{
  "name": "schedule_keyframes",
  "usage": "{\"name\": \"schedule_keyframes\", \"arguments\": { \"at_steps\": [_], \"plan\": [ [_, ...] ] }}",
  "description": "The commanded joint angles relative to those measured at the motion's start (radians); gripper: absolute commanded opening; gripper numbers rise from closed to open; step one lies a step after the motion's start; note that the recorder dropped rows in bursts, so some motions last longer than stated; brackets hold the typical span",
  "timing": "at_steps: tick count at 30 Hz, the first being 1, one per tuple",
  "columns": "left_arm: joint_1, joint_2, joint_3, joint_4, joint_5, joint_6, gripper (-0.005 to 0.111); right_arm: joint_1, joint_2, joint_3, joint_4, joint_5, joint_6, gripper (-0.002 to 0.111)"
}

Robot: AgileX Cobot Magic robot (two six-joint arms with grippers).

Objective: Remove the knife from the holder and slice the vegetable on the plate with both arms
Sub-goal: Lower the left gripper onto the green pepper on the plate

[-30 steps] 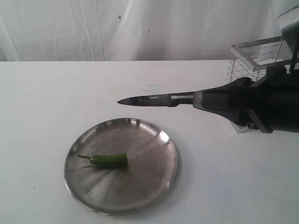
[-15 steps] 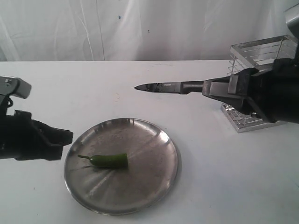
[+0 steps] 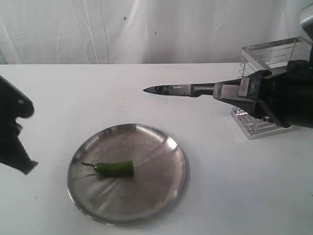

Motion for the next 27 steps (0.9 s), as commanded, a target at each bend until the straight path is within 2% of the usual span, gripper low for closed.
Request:
{"name": "schedule_keyframes", "arguments": {
  "at_steps": [1,3,5,7,9,12,19,24,27],
  "plan": [
    [-0.071,0.092,0.007,-0.005,-0.42,0.358,0.0,0.001,-0.006,0.003,0.011,-0.004,-0.014,0.0],
    [-0.11,0.103,0.005,-0.004,-0.651,0.449,0.0,0.001,-0.006,0.003,0.011,-0.002,-0.014,0.0],
    [-0.147,0.1,-0.011,-0.089,-0.742,0.402,0.0,0.001,-0.006,0.003,0.011,-0.004,-0.014,0.0],
    [-0.185,0.095,-0.038,-0.249,-0.818,0.179,0.0,0.001,-0.006,0.003,0.013,-0.016,-0.014,0.0],
    [-0.201,0.095,-0.059,-0.321,-0.928,-0.056,0.0,0.001,-0.006,0.003,0.013,-0.021,-0.014,0.0],
    [-0.202,0.097,-0.067,-0.337,-1.064,-0.117,0.0,0.001,-0.006,0.003,0.013,0.005,-0.014,0.0],
    [-0.202,0.131,-0.067,-0.574,-1.146,-0.118,0.0,0.008,-0.006,0.003,0.013,0.064,-0.034,0.0],
    [-0.202,0.224,-0.067,-0.676,-1.157,-0.102,0.0,0.073,-0.002,0.003,0.015,0.03,-0.032,0.0],
    [-0.202,0.285,-0.067,-0.762,-1.253,-0.093,0.0,0.12,-0.001,0.003,0.018,-0.042,-0.032,0.0]
  ]
}}
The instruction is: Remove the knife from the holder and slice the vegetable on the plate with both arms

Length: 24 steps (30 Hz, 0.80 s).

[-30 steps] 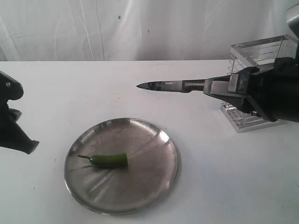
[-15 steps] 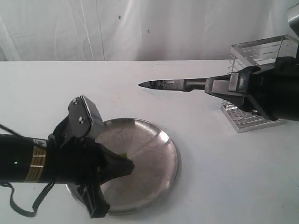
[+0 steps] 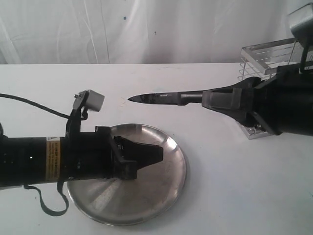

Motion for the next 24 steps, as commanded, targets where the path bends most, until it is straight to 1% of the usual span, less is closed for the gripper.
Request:
{"name": "schedule_keyframes", "arguments": {
  "at_steps": [1,3,6,11,15,20,24],
  "plan": [
    [-0.002,0.085,-0.003,-0.139,-0.139,0.027,0.0,0.063,0.002,0.003,0.02,-0.089,-0.015,0.0],
    [-0.002,0.121,-0.003,-0.191,-0.238,0.054,0.0,0.093,0.014,0.003,0.026,-0.105,-0.011,0.0],
    [-0.002,0.153,-0.003,-0.219,-0.238,0.056,0.0,0.139,0.043,0.003,0.029,-0.122,-0.011,0.0],
    [-0.002,0.158,-0.003,-0.219,-0.238,0.056,0.0,0.197,0.083,0.003,0.031,-0.22,-0.005,0.0],
    [0.0,0.158,-0.003,-0.221,-0.238,0.066,0.0,0.227,0.106,0.003,0.028,-0.224,-0.005,0.0],
    [0.0,0.158,-0.003,-0.225,-0.238,0.066,0.0,0.258,0.134,0.003,0.027,-0.285,-0.003,0.0],
    [0.0,0.158,-0.003,-0.229,-0.238,0.066,0.0,0.301,0.168,0.003,0.027,-0.287,-0.003,0.0]
  ]
}}
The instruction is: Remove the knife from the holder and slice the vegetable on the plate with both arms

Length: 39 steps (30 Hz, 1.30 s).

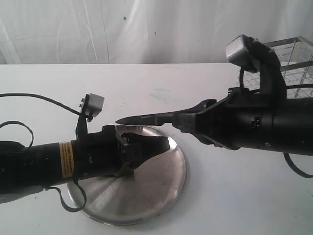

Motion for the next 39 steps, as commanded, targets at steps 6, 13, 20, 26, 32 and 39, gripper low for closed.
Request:
{"name": "schedule_keyframes", "arguments": {
  "at_steps": [6,13,20,26,32,39],
  "plan": [
    [0.0,-0.003,-0.003,-0.005,-0.014,0.04,0.0,0.085,0.037,0.003,0.006,-0.06,-0.003,0.0],
    [0.002,-0.003,-0.003,-0.013,-0.014,0.054,0.0,0.106,0.037,0.003,0.006,-0.06,-0.003,0.0],
    [0.002,-0.003,-0.003,-0.046,-0.014,0.091,0.0,0.132,0.037,0.003,0.004,-0.055,-0.003,0.0],
    [0.002,-0.003,-0.003,-0.068,-0.014,0.126,0.0,0.132,0.037,0.003,-0.019,-0.051,-0.003,0.0],
    [0.002,-0.003,-0.003,-0.072,-0.014,0.127,0.0,0.132,0.037,0.01,-0.061,-0.053,0.002,0.0],
    [0.002,-0.003,-0.003,-0.067,-0.014,0.127,0.0,0.132,0.037,0.033,-0.056,-0.159,0.004,0.0]
  ]
}}
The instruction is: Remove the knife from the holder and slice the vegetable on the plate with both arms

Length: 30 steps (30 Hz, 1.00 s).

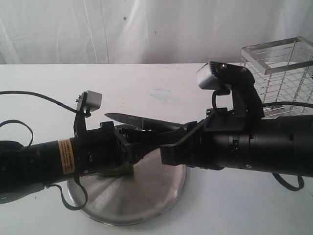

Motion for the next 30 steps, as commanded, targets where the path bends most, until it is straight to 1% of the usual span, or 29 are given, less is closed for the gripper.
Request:
{"name": "schedule_keyframes", "arguments": {
  "at_steps": [1,11,17,19,22,25,30],
  "plan": [
    [0.002,-0.003,-0.003,-0.006,-0.012,0.006,0.0,0.003,-0.001,0.012,-0.006,-0.07,0.004,0.0],
    [0.002,-0.003,-0.003,-0.014,0.003,0.026,0.0,0.003,-0.001,0.017,-0.009,0.026,0.004,0.0],
    [0.002,-0.003,-0.003,0.012,0.007,0.026,0.0,0.003,0.055,0.017,-0.009,0.061,0.009,0.0],
    [0.002,-0.003,-0.003,0.024,0.007,0.026,0.0,0.003,0.073,0.017,-0.009,0.061,0.016,0.0],
    [0.002,-0.003,-0.003,0.034,0.009,0.041,0.0,0.003,0.077,0.017,-0.009,0.011,0.035,0.0],
    [0.002,-0.003,-0.003,0.038,0.036,0.063,0.0,0.003,0.075,0.017,-0.009,-0.01,0.035,0.0],
    [0.002,-0.003,-0.003,0.03,0.044,0.072,0.0,0.003,0.077,0.017,-0.009,0.043,0.035,0.0]
  ]
}}
